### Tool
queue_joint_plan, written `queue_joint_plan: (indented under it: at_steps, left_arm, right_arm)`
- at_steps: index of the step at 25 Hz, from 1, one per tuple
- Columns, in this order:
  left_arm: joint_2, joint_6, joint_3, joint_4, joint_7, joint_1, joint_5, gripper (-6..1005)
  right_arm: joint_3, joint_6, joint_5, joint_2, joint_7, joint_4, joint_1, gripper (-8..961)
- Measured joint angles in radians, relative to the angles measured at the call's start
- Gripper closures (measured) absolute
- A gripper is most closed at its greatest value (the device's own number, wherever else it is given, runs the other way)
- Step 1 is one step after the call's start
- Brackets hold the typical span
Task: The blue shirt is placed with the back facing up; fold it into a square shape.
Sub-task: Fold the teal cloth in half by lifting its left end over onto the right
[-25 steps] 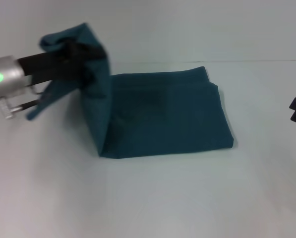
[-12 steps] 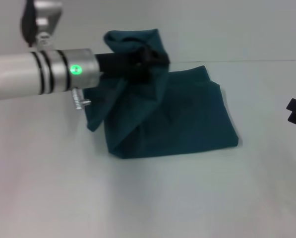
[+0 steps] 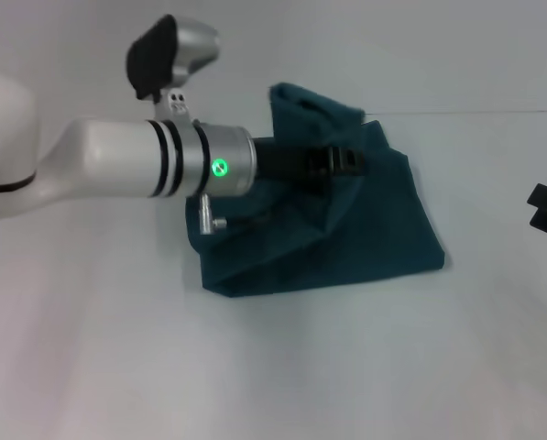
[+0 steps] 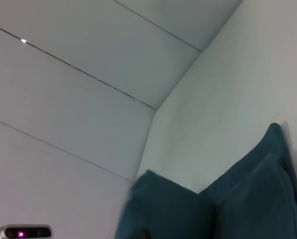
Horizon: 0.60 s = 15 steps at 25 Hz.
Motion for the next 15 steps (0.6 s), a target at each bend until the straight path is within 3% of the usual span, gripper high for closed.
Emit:
queue_joint_plan:
  at_steps: [5, 10, 15]
  left_arm:
    - [0.004, -0.011, 0.094, 0.004, 0.026, 0.001, 0.002, 938]
    - [0.004, -0.005, 0.103, 0.02, 0.039, 0.023, -0.024, 765]
    - [0.006, 0.057, 0.067, 0.123, 0.005, 0.123, -0.101, 518]
  right_arm:
    - [0.001, 0.01, -0.008, -0.001, 0.0, 0.0, -0.005, 267]
    - [0.001, 0.025, -0.024, 0.0, 0.001, 0.0, -0.001, 266]
    - [0.003, 0.03, -0.029, -0.001, 0.001, 0.0, 0.001, 266]
